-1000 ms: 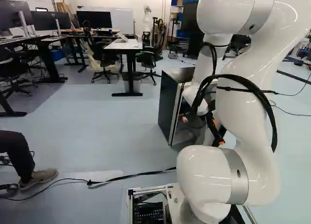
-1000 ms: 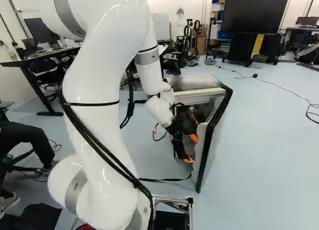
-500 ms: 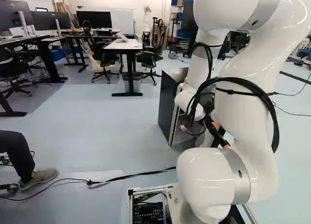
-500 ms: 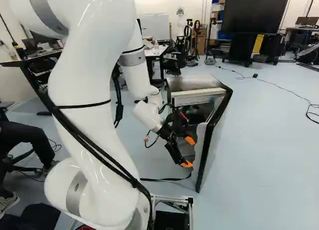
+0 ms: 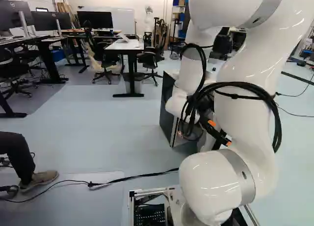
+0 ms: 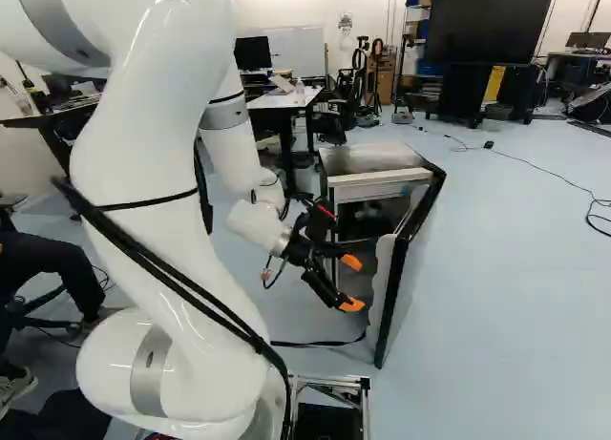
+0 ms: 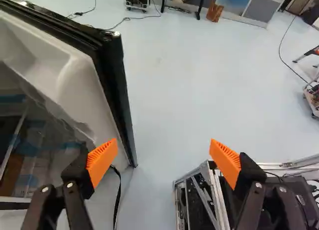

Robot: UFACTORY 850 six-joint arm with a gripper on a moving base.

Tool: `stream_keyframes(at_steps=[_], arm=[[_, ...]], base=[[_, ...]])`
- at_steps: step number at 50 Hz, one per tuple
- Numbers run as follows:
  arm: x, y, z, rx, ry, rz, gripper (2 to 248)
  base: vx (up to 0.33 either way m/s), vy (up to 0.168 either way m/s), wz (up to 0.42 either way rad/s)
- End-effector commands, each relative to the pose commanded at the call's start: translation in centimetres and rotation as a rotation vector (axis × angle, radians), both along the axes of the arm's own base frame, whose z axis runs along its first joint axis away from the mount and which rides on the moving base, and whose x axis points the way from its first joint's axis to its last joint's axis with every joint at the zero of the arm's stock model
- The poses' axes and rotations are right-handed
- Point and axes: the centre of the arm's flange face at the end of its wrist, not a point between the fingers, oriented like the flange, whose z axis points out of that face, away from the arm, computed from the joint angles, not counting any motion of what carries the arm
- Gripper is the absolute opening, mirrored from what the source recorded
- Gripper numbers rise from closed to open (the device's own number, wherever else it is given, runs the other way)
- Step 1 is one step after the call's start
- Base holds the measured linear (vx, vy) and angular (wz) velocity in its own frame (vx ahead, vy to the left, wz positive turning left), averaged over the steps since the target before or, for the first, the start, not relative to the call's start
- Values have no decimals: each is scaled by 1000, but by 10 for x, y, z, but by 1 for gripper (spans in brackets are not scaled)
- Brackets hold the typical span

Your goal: Open the fridge door

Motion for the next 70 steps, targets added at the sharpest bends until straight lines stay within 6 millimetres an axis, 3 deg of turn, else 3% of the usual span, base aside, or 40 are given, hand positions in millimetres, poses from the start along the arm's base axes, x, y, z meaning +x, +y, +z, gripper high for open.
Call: stream_keyframes(at_steps=[16, 34, 55, 70], arm=[[21, 10, 9, -90, -15, 28, 247], [61, 0, 18, -158, -56, -18, 247], [108, -34, 22, -167, -114, -115, 247], [127, -68, 23, -171, -141, -195, 247]], base=[[0, 0, 0], [0, 0, 0], [0, 0, 0], [0, 0, 0]])
